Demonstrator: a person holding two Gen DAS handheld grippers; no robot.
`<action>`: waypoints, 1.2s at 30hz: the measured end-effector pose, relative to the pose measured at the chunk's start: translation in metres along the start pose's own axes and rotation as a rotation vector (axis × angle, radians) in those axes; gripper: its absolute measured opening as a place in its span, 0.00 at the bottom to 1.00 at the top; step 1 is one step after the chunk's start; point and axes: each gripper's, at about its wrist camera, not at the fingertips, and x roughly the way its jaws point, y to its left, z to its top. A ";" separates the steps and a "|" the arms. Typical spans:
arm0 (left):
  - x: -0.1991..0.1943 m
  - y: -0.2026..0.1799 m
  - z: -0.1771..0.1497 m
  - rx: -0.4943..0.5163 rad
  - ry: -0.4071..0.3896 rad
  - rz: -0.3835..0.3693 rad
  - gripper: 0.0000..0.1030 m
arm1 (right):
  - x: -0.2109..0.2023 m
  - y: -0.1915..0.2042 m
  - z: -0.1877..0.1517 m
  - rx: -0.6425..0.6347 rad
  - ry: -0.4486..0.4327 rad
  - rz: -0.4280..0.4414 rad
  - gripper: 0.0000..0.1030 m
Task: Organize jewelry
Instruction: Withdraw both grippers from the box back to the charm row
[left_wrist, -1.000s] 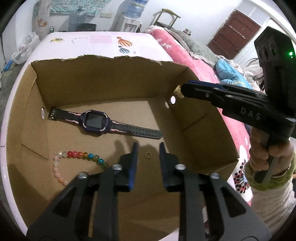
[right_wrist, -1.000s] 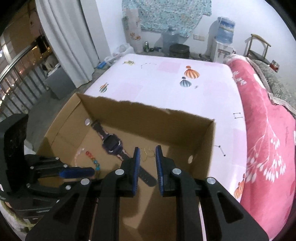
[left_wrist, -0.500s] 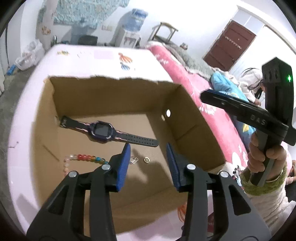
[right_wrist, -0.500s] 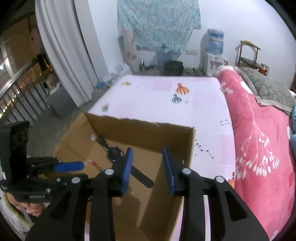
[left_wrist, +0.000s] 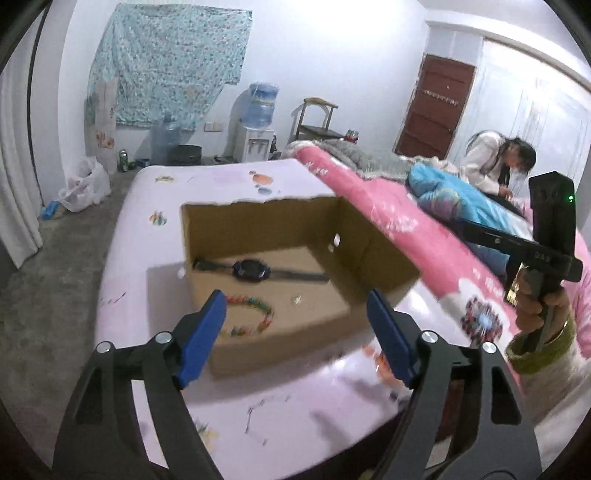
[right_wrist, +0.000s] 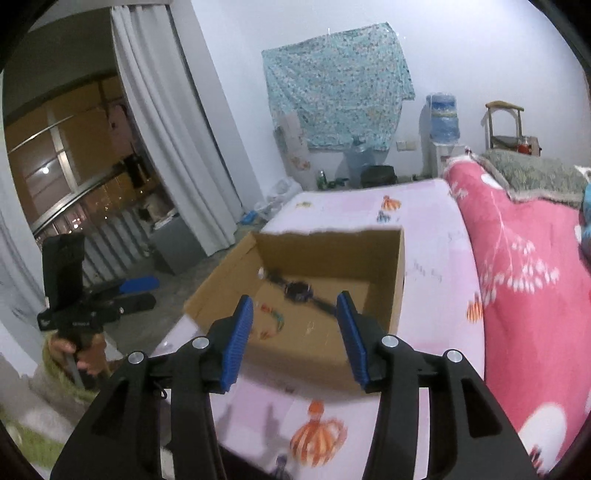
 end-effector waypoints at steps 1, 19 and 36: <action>-0.002 0.000 -0.008 0.009 0.013 0.004 0.75 | -0.001 0.001 -0.009 0.003 0.011 0.000 0.45; 0.084 -0.019 -0.102 0.107 0.183 0.142 0.73 | 0.114 0.019 -0.126 0.140 0.409 0.048 0.23; 0.146 -0.033 -0.099 0.115 0.193 0.136 0.35 | 0.118 0.006 -0.124 0.189 0.343 -0.013 0.23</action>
